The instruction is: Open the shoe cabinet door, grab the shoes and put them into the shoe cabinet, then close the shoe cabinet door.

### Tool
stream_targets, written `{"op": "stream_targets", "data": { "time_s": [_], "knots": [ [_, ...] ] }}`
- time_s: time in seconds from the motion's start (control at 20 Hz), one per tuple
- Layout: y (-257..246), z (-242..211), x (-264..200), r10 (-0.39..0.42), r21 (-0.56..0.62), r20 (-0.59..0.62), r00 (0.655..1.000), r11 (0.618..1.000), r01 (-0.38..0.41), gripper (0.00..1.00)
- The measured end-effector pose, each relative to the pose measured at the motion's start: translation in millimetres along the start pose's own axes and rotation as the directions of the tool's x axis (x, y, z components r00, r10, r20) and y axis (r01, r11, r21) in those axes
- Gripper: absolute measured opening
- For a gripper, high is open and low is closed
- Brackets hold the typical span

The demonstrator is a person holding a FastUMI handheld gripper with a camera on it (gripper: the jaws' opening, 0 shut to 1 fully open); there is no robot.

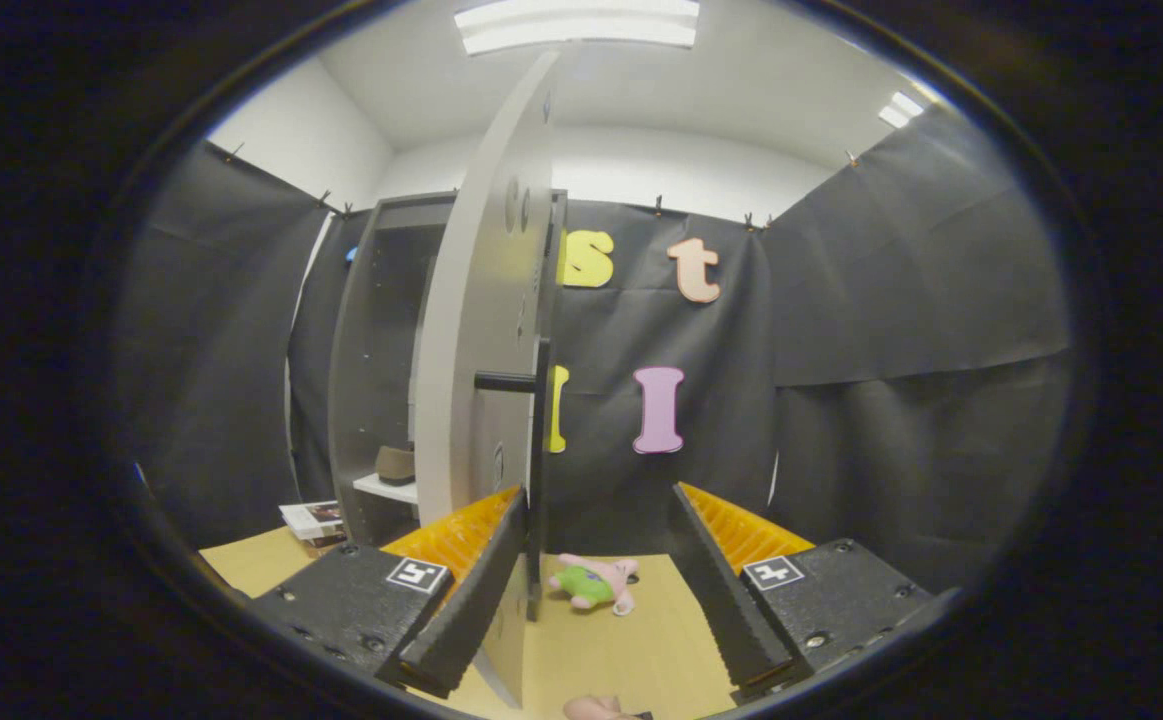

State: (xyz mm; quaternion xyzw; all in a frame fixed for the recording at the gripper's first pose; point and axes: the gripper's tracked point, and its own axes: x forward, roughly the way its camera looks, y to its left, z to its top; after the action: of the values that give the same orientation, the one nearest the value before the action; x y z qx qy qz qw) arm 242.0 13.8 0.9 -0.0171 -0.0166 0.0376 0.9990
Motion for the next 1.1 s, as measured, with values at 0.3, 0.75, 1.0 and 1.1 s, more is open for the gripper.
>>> {"op": "stream_targets", "data": {
  "time_s": [0.3,0.75,1.0,1.1],
  "knots": [
    [32.5,-7.1,-4.0,0.067,0.058,-0.037,0.997,0.996,-0.064,0.93],
    [99.6,-10.4,-8.8,0.08,-0.009,-0.023,0.997,0.997,-0.08,0.93],
    [121.8,-14.4,-7.4,0.095,0.006,-0.036,0.995,0.995,-0.095,0.93],
    [127.5,-12.4,-3.0,0.096,0.011,-0.023,0.995,0.995,-0.096,0.93]
  ]
}}
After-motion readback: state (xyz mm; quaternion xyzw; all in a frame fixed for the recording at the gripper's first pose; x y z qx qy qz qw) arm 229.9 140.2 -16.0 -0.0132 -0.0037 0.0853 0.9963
